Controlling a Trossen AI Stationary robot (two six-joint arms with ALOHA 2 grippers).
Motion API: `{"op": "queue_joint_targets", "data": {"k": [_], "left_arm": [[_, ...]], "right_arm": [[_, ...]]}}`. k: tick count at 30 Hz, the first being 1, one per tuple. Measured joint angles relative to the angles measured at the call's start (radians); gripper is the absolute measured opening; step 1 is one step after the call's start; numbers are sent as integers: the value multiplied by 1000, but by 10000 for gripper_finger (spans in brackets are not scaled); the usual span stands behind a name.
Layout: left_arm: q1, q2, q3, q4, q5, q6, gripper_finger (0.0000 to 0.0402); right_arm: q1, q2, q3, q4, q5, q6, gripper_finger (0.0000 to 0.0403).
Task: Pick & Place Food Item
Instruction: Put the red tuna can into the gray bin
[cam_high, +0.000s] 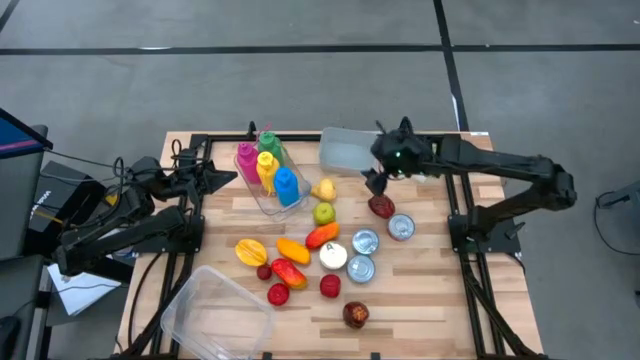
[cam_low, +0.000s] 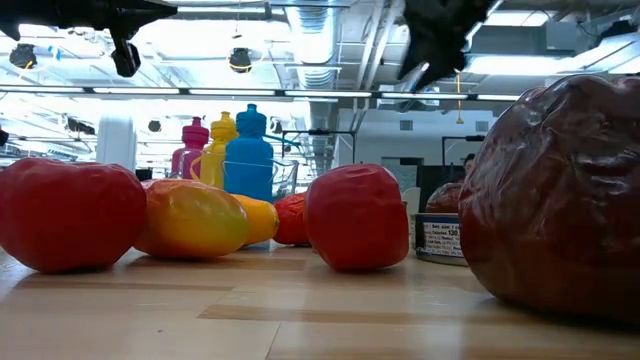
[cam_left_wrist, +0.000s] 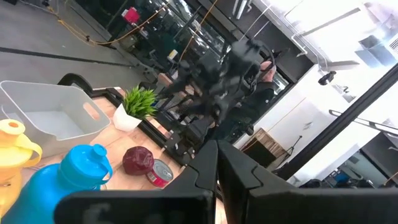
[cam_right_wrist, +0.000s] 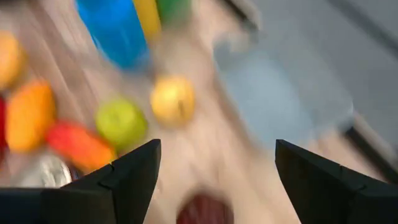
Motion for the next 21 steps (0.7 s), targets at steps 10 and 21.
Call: {"op": "queue_joint_targets", "data": {"k": [10,21], "left_arm": [[0,0,0,0,5,0,0],[0,0,0,0,8,0,0]], "right_arm": [[187,64,-85,-337,-15,275,306],[245,60,-379,-283,-290,401,349]]}}
